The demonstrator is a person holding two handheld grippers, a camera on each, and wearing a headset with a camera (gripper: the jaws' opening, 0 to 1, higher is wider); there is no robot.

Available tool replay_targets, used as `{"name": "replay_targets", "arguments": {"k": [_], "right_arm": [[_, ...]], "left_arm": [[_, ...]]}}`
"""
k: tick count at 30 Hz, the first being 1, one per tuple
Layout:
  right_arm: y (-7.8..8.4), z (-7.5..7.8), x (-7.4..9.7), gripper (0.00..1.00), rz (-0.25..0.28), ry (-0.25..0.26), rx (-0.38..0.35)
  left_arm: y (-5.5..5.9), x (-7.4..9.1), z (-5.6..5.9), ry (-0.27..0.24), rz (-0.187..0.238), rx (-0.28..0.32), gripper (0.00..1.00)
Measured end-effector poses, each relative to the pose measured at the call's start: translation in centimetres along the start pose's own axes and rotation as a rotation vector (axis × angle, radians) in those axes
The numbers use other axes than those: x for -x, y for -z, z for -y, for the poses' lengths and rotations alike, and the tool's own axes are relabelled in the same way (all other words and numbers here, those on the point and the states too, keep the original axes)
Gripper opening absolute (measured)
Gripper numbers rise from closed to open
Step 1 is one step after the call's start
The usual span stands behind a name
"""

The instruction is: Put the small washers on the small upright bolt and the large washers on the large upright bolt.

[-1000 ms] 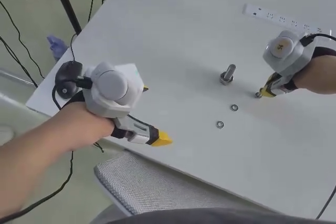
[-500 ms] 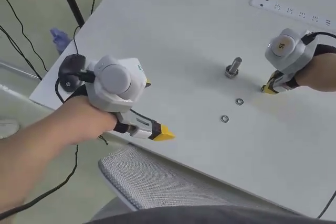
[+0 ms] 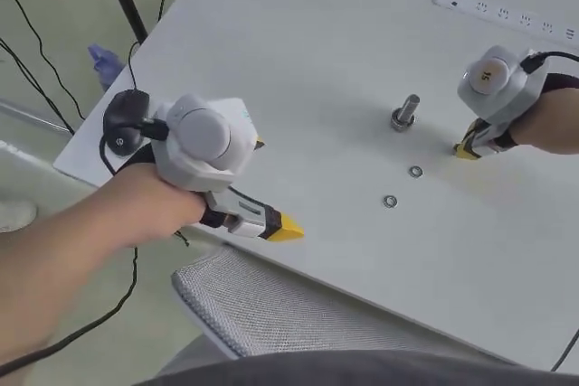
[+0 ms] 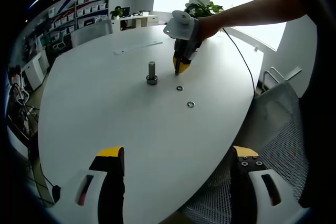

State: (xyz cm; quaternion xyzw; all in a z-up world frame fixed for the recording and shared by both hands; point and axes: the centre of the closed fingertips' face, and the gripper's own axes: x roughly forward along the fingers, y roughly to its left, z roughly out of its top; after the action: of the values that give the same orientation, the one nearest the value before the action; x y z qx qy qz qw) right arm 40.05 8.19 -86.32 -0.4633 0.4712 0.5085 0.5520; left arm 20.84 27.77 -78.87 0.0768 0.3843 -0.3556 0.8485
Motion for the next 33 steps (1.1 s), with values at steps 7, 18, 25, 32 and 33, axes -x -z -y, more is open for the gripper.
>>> {"name": "replay_targets", "arguments": {"k": [7, 18, 25, 32, 33], "right_arm": [[-0.2, 0.1, 0.0, 0.17, 0.011, 0.008, -0.016], [-0.2, 0.2, 0.1, 0.27, 0.021, 0.002, -0.011], [-0.1, 0.7, 0.8, 0.27, 0.04, 0.002, -0.037], [-0.5, 0.3, 2.6, 0.27, 0.064, 0.004, -0.046], [-0.5, 0.3, 3.0, 0.27, 0.067, 0.004, -0.046]], "left_arm": [[0.1, 0.0, 0.0, 0.006, -0.003, -0.001, 0.82], [0.5, 0.1, 0.1, 0.014, -0.006, 0.001, 0.82], [-0.4, 0.4, 0.0, 0.012, 0.017, 0.0, 0.82], [-1.2, 0.4, 0.1, 0.008, 0.037, -0.01, 0.84], [-1.4, 0.4, 0.1, 0.008, 0.04, -0.01, 0.85]]}}
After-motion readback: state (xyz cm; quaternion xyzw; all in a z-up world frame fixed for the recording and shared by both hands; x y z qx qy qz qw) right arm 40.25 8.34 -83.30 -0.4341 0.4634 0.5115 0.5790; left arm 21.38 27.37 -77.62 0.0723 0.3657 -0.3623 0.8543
